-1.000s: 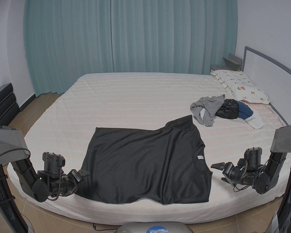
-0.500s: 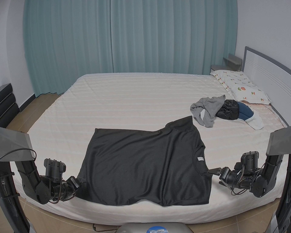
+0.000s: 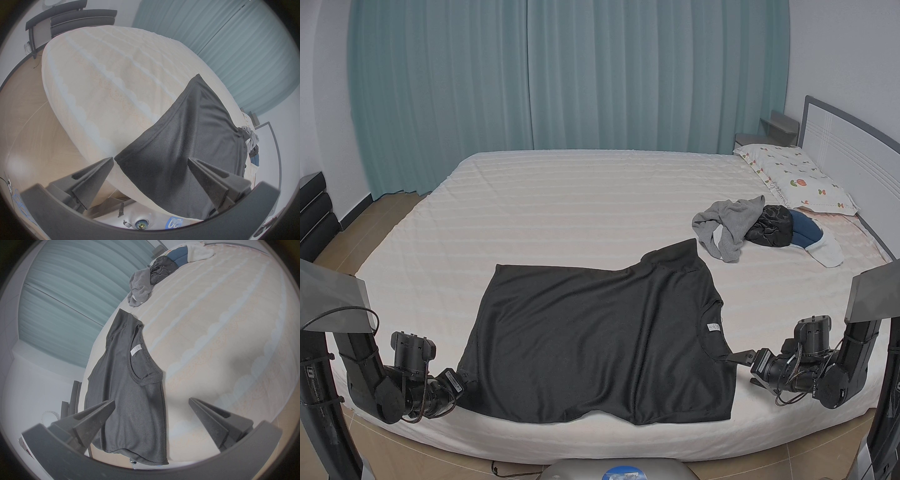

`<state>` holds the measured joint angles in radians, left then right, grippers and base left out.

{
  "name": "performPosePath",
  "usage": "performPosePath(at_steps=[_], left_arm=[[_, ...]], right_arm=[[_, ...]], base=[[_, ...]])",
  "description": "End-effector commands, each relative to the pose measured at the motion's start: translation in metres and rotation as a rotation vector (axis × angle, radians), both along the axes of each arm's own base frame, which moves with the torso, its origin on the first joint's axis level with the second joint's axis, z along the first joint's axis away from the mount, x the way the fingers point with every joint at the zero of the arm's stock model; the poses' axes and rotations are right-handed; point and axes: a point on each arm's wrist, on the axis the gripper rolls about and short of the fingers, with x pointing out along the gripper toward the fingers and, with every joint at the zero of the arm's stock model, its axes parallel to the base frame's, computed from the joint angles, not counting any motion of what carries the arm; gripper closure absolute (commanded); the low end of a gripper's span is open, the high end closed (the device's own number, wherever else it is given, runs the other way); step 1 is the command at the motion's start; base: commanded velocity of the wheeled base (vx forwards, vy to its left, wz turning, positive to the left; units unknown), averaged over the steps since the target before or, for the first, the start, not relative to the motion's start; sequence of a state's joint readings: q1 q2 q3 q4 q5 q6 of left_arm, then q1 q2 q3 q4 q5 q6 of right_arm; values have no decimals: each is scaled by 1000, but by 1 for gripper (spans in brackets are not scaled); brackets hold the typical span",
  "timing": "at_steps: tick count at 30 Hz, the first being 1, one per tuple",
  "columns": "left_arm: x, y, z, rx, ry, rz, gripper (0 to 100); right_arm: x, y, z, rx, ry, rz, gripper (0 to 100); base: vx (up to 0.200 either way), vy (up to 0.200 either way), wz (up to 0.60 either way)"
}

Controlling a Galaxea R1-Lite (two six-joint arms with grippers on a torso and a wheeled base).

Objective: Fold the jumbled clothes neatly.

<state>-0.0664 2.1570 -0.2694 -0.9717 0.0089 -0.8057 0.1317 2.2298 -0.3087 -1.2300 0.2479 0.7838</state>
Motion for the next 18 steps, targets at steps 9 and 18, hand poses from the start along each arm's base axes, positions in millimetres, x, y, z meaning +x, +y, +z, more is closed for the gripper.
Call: performPosePath(at_steps=[9,18], left_arm=[[7,10,-3,5,-11,34,0],[7,11,-1,3,-16,39,100]], right_arm=[[0,0,-2,-2,6,3,0],[1,10,-6,-5,11,42,0]], base=[[0,0,0],[0,0,0]])
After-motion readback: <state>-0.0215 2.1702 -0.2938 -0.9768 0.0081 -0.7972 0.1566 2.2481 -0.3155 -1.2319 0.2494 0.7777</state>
